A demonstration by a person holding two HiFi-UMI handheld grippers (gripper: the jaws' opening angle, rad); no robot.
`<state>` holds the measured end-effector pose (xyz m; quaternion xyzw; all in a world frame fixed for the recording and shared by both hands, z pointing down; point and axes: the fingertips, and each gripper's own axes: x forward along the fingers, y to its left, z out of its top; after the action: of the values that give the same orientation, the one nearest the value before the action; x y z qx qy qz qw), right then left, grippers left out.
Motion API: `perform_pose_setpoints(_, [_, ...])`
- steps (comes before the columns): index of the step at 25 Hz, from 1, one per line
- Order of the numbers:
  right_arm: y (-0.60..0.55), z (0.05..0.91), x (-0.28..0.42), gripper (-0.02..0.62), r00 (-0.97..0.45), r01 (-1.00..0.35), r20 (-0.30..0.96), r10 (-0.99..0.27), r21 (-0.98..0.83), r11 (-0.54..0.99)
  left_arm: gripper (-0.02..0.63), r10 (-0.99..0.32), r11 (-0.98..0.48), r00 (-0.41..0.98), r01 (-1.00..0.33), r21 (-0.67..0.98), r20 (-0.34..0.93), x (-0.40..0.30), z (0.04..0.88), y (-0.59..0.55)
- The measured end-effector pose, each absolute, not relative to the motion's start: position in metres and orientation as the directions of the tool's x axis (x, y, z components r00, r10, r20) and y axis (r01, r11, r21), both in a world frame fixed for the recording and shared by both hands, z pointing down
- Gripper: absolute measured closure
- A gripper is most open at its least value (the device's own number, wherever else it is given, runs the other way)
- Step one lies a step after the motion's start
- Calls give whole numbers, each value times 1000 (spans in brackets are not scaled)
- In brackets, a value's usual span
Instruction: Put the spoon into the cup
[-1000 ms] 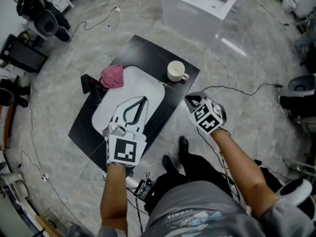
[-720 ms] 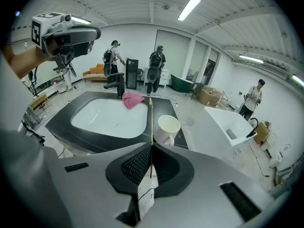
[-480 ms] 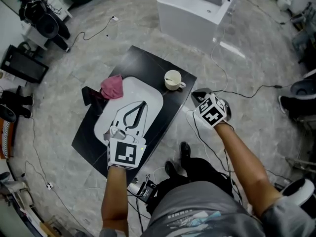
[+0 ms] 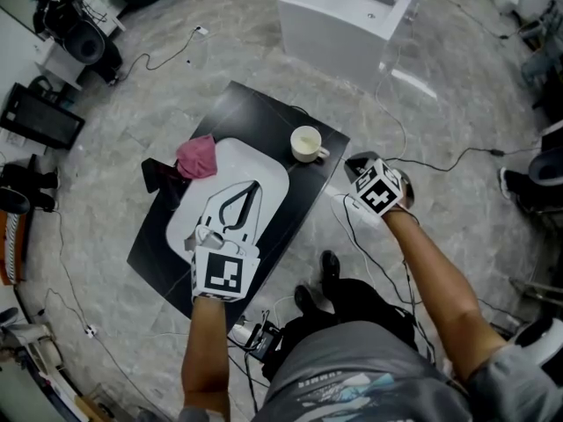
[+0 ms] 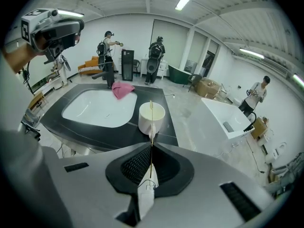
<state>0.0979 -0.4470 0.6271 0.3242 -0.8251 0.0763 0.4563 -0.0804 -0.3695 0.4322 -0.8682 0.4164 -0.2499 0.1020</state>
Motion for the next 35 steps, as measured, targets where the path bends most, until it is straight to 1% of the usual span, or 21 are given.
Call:
perform_pose_setpoints(15, [-463, 629, 92, 563, -372, -576, 801, -470, 198, 793, 604, -776, -628, 517, -687, -365, 361, -85, 446, -378])
perform_pose_setpoints(29, [-470, 608, 70, 561, -393, -535, 777, -492, 241, 809, 604, -795, -601, 494, -714, -358, 352, -99, 437, -372])
perform_pose_setpoints(35, [-468, 590, 62, 560, -396, -524, 762, -513, 271, 808, 604, -806, -588, 493, -724, -359, 327, -107, 429, -363])
